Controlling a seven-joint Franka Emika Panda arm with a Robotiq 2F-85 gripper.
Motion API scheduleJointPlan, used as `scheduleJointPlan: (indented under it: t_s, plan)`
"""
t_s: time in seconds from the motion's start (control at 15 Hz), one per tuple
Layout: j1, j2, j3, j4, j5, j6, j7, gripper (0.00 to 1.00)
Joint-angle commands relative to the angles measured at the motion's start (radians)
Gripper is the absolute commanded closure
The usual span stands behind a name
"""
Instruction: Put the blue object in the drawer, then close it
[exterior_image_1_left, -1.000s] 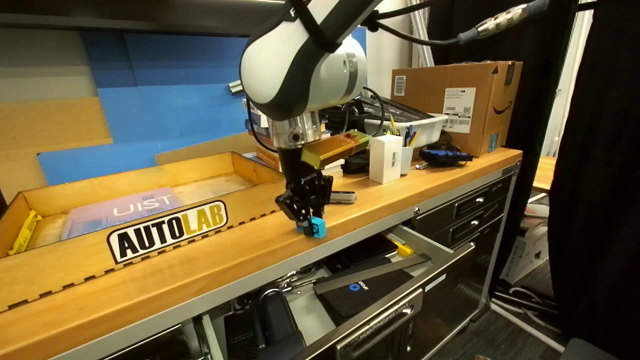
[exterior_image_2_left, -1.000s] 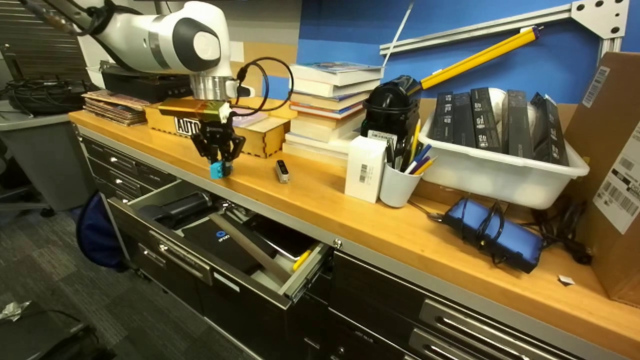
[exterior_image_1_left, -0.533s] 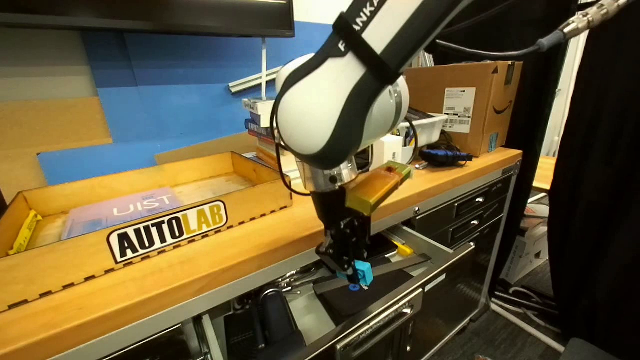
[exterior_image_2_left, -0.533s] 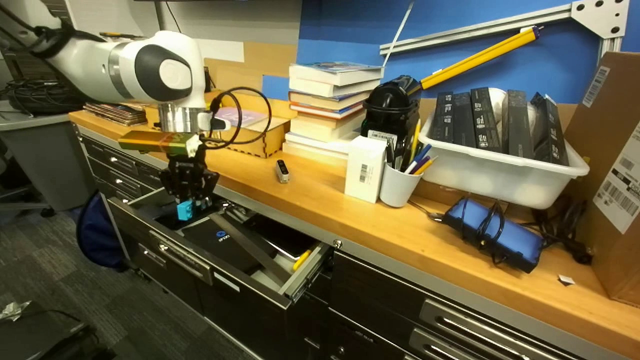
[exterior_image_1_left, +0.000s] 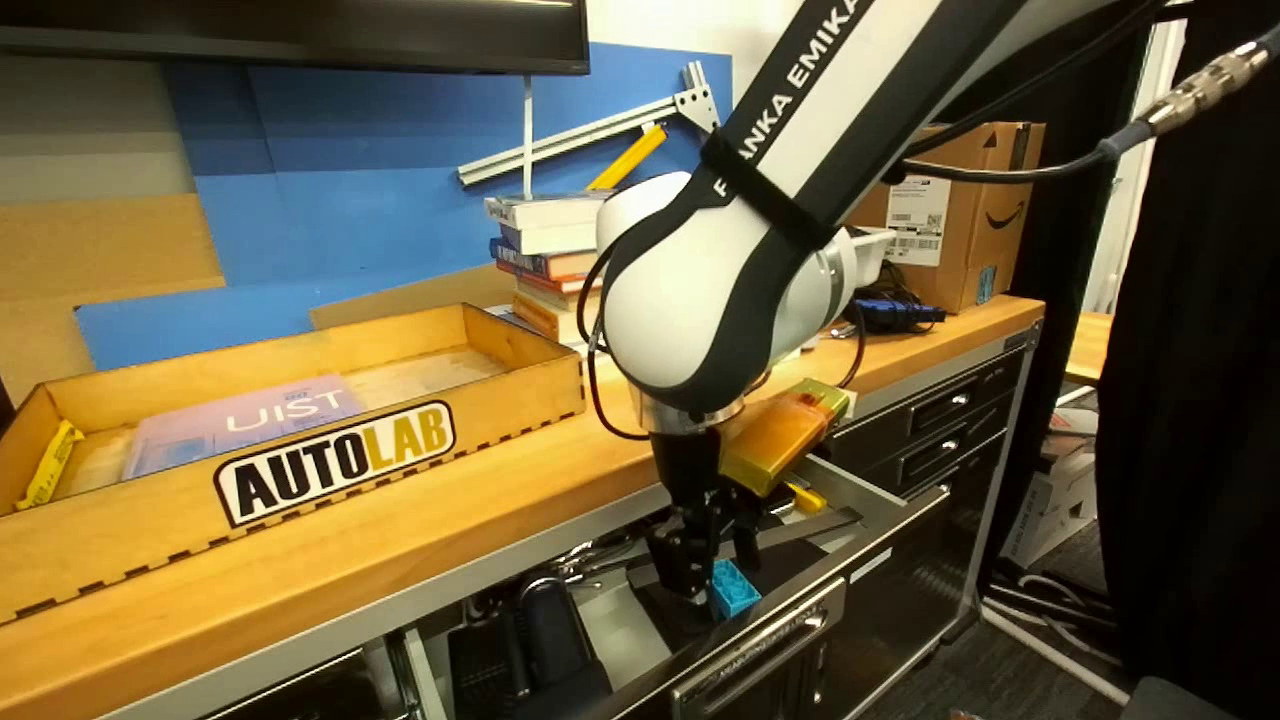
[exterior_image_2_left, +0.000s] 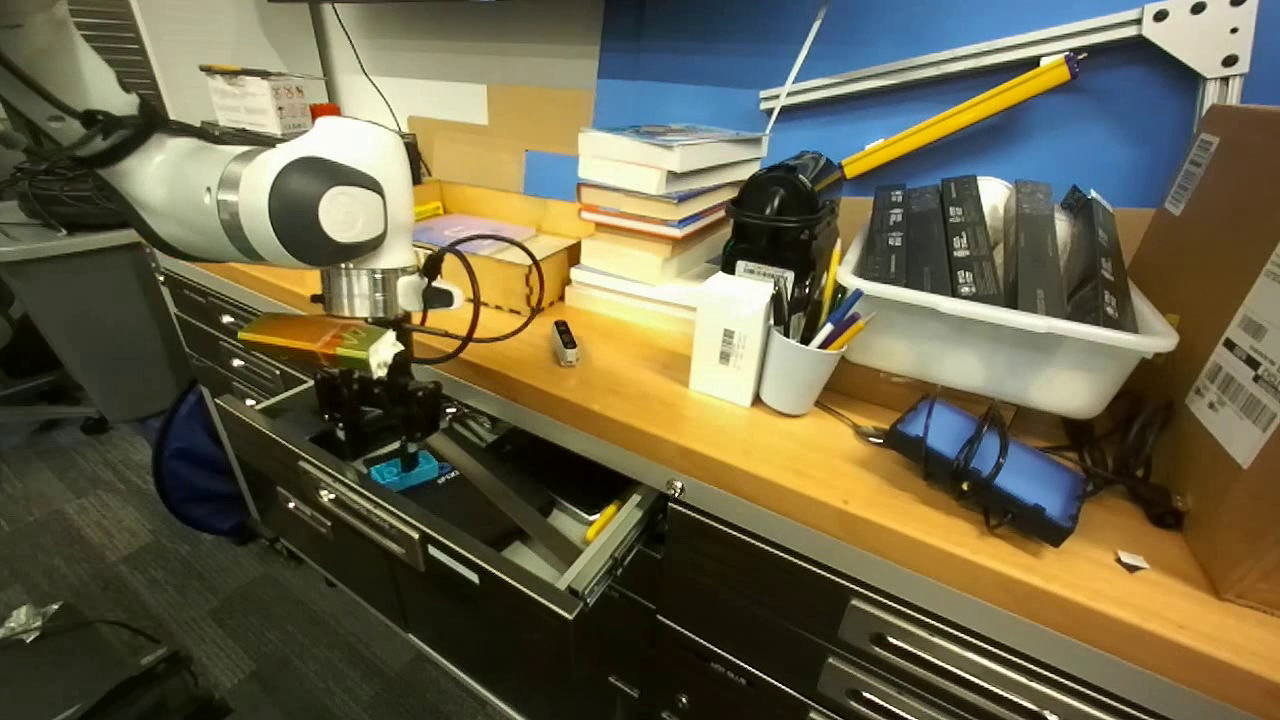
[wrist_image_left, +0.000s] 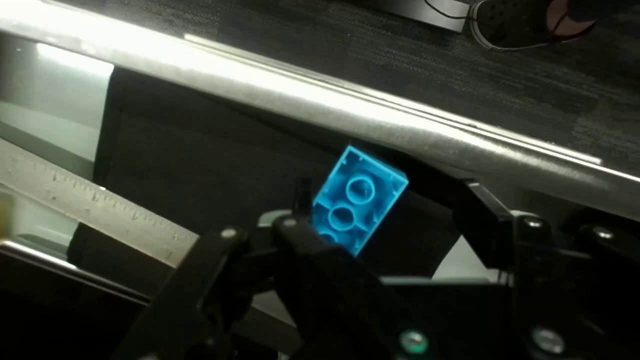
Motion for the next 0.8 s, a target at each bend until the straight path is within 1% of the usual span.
scheduleJointPlan:
  t_s: [0.0,0.33,0.47,0.73]
  plan:
    - [0.002,-0.05,-0.001,-0.058,0.033,0.054,0.008,0.0]
    - [0.006,-0.159,0.003,-0.14,0.046,0.019,0.042,0.0]
    - [0.006,-0.194,0.003,-0.17,0.078,-0.017,0.045,0.0]
    - [0.0,-0.165,-0.01,-0.167,0.181,-0.186,-0.012,0.0]
